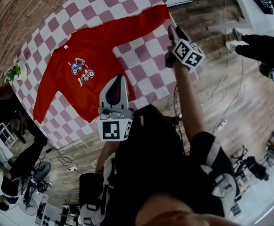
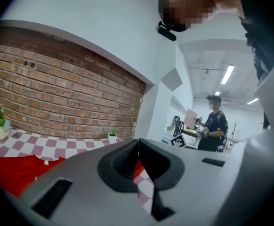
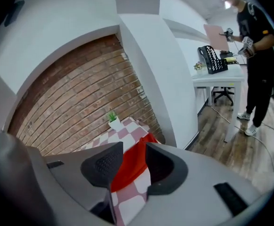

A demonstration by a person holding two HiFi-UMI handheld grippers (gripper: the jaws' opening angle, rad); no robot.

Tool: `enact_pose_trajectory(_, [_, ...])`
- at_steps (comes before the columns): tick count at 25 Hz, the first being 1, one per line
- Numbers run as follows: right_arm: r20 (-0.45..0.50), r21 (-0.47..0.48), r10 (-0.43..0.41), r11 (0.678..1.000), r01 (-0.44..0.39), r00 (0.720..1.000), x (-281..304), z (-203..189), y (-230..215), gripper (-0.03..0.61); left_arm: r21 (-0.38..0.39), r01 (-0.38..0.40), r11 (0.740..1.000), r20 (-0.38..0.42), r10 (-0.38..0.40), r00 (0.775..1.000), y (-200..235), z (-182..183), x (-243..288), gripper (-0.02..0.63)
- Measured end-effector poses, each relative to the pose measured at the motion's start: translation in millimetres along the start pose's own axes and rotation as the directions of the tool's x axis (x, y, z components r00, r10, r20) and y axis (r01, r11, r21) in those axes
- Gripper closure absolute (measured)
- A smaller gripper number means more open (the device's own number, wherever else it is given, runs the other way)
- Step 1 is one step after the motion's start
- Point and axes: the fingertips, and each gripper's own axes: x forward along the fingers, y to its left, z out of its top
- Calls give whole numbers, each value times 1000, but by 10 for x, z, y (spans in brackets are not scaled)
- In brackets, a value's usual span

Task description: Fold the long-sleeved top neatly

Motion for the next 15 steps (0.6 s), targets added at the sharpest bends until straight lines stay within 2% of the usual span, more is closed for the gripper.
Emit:
enact_pose_trajectory(7, [-58,82,-45,995,49,997,686,-62,-281,436,-18,-2,1000,-27,2,1000,244,-80,266,606])
enact_pose_trajectory(15, [-116,184,-85,977,105,990,1144,-193,-591,440,-32,-13,999,-54,11,998,419,-179,409,606])
